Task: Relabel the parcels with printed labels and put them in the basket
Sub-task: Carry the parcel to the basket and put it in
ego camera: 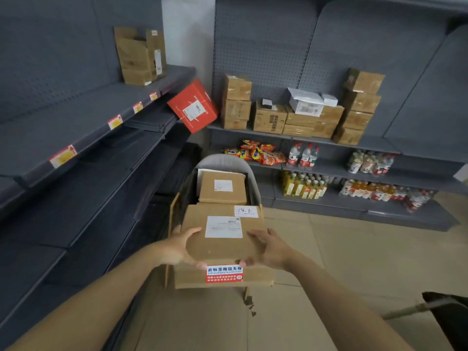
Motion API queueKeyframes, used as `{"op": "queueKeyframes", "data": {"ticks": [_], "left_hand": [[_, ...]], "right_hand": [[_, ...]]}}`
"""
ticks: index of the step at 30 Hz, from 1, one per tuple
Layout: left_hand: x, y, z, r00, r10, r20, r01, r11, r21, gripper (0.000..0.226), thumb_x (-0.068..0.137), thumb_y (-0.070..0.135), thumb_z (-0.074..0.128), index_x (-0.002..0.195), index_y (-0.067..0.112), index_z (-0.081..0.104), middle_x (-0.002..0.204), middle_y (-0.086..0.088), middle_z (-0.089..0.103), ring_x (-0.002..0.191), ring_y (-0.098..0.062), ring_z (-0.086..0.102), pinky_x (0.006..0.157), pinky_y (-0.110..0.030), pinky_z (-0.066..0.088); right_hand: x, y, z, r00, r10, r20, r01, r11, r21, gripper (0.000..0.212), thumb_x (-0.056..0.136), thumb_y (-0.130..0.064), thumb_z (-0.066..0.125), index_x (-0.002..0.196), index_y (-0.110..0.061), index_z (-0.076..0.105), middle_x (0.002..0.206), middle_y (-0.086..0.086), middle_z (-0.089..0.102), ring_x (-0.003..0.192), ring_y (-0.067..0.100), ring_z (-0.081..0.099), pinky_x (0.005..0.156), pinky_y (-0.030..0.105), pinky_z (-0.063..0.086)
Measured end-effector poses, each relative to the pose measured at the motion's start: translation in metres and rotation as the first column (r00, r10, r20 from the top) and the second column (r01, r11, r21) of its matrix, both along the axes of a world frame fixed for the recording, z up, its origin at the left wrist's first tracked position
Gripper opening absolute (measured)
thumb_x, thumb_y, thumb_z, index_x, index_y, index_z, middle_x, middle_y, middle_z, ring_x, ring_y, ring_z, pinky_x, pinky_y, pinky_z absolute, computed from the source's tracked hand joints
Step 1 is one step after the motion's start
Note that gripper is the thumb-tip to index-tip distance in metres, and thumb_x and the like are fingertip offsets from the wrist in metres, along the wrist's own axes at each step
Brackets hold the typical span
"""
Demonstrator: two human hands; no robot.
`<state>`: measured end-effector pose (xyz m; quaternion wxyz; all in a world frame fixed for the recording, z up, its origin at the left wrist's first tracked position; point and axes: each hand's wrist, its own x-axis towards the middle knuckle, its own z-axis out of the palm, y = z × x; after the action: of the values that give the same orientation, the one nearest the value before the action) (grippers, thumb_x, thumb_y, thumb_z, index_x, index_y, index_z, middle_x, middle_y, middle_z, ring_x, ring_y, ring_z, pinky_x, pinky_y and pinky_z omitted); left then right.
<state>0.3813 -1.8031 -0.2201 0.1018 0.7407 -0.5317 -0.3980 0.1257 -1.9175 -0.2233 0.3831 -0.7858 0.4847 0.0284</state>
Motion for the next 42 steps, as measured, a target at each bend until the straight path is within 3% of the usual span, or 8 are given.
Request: {"op": "queueKeyframes", "data": {"ticks": [9, 14, 22, 25, 29, 34, 38, 42], "left_hand": [[0.043, -0.117, -0.030, 0.999, -0.023, -0.048, 0.032, 0.982, 0.186, 0.132, 0.045, 0.070, 0.082, 0.150, 0.038, 0.008, 0.156, 0.000, 0.007, 0.141, -0.024, 0.021, 0.114, -0.045, 0.029], [0.061, -0.174, -0.044, 0.986, -0.006, -0.167, 0.062, 0.941, 0.331, 0.127, 0.051, 0.066, 0.082, 0.152, 0.031, 0.013, 0.155, 0.001, 0.020, 0.139, -0.020, 0.028, 0.115, -0.039, 0.029], [0.095, -0.237, -0.060, 0.943, 0.056, -0.328, 0.100, 0.893, 0.439, 0.118, 0.053, 0.065, 0.082, 0.149, 0.024, 0.026, 0.148, 0.002, 0.034, 0.133, -0.016, 0.036, 0.115, -0.035, 0.030], [0.109, -0.256, -0.070, 0.931, 0.075, -0.357, 0.103, 0.885, 0.455, 0.109, 0.059, 0.066, 0.077, 0.147, 0.023, 0.031, 0.143, 0.002, 0.039, 0.130, -0.016, 0.039, 0.113, -0.034, 0.033], [0.125, -0.284, -0.082, 0.913, 0.062, -0.403, 0.175, 0.834, 0.523, 0.081, 0.073, 0.061, 0.069, 0.139, 0.022, 0.041, 0.120, 0.010, 0.053, 0.109, -0.005, 0.052, 0.084, -0.018, 0.048], [0.142, -0.309, -0.093, 0.890, 0.018, -0.456, 0.289, 0.752, 0.592, 0.072, 0.079, 0.063, 0.060, 0.137, 0.022, 0.045, 0.126, 0.007, 0.055, 0.121, -0.010, 0.048, 0.109, -0.030, 0.036], [0.150, -0.317, -0.105, 0.878, 0.027, -0.479, 0.325, 0.701, 0.635, 0.075, 0.079, 0.066, 0.056, 0.141, 0.026, 0.043, 0.137, 0.005, 0.051, 0.129, -0.013, 0.044, 0.115, -0.036, 0.029], [0.151, -0.322, -0.127, 0.906, -0.004, -0.424, 0.317, 0.670, 0.671, 0.067, 0.085, 0.066, 0.051, 0.139, 0.026, 0.045, 0.133, 0.006, 0.052, 0.124, -0.013, 0.044, 0.107, -0.031, 0.032]], "right_hand": [[0.041, -0.118, -0.039, 0.995, 0.069, -0.066, -0.059, 0.989, 0.138, 0.112, 0.053, -0.068, 0.078, 0.148, -0.034, 0.027, 0.147, 0.001, 0.026, 0.135, 0.028, 0.032, 0.112, 0.040, 0.027], [0.062, -0.185, -0.049, 0.974, 0.205, -0.100, -0.162, 0.931, 0.328, 0.115, 0.052, -0.073, 0.076, 0.148, -0.030, 0.029, 0.151, -0.003, 0.035, 0.135, 0.021, 0.036, 0.115, 0.041, 0.027], [0.094, -0.260, -0.059, 0.935, 0.299, -0.189, -0.149, 0.818, 0.556, 0.115, 0.054, -0.078, 0.070, 0.150, -0.031, 0.025, 0.158, -0.003, 0.019, 0.145, 0.023, 0.018, 0.113, 0.041, 0.022], [0.110, -0.282, -0.068, 0.924, 0.306, -0.228, -0.102, 0.773, 0.627, 0.110, 0.050, -0.081, 0.070, 0.144, -0.037, 0.035, 0.152, -0.008, 0.034, 0.140, 0.020, 0.031, 0.109, 0.039, 0.030], [0.129, -0.302, -0.084, 0.927, 0.303, -0.224, -0.036, 0.663, 0.748, 0.081, 0.061, -0.069, 0.075, 0.129, -0.031, 0.053, 0.121, -0.009, 0.067, 0.113, 0.013, 0.062, 0.095, 0.029, 0.048], [0.148, -0.316, -0.099, 0.939, 0.239, -0.249, 0.037, 0.649, 0.760, 0.086, 0.056, -0.067, 0.079, 0.128, -0.027, 0.055, 0.123, -0.005, 0.065, 0.115, 0.016, 0.060, 0.106, 0.036, 0.042], [0.158, -0.318, -0.111, 0.940, 0.214, -0.267, 0.083, 0.615, 0.784, 0.073, 0.061, -0.068, 0.074, 0.122, -0.032, 0.056, 0.109, -0.019, 0.066, 0.098, 0.000, 0.062, 0.079, 0.018, 0.049], [0.161, -0.314, -0.140, 0.947, 0.203, -0.249, 0.055, 0.661, 0.749, 0.109, 0.045, -0.080, 0.072, 0.138, -0.031, 0.045, 0.139, -0.006, 0.048, 0.132, 0.021, 0.039, 0.110, 0.039, 0.031]]}}
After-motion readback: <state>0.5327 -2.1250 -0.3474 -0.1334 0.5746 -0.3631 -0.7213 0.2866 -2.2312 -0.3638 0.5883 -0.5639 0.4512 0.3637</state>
